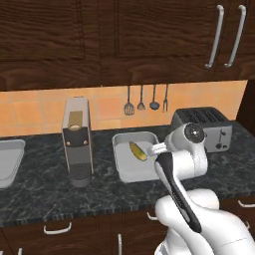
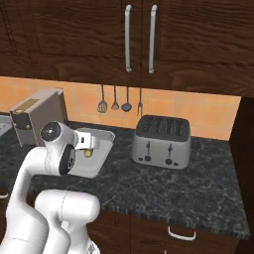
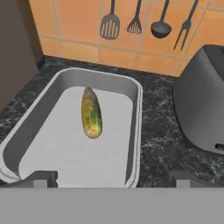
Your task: Place one cucumber and one chicken drumstick in each tupperware on the nearby counter, to pack two identical lunches.
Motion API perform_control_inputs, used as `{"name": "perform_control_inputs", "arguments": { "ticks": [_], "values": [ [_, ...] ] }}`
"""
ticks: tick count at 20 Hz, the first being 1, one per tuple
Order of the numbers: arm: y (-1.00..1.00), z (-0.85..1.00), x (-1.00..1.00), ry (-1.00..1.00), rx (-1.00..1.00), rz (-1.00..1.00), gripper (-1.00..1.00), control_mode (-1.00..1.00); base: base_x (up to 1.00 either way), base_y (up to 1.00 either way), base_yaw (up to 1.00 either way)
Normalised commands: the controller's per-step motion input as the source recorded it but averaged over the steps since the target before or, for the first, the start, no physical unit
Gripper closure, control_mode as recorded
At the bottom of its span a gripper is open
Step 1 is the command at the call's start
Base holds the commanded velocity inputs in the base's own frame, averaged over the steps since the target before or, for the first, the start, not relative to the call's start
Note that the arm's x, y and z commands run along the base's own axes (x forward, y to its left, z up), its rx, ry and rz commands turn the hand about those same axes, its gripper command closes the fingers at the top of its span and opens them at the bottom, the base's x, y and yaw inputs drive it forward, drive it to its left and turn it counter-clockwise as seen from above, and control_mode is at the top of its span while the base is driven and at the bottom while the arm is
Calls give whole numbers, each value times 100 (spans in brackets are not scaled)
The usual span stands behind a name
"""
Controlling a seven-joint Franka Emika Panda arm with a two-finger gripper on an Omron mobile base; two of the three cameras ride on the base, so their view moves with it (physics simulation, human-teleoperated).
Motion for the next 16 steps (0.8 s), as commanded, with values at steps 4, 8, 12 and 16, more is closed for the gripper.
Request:
{"name": "perform_control_inputs", "arguments": {
  "ticks": [4, 8, 12, 16],
  "values": [
    [-1, 61, -100, -8, 1, 0, -100, -100, 0, 0, 0],
    [0, 22, -100, -5, 0, 0, -100, -100, 0, 0, 0],
    [0, 0, 0, 0, 0, 0, -100, 100, -100, -1, 0],
    [0, 0, 0, 0, 0, 0, -100, 100, -100, -31, -4]
  ]
}}
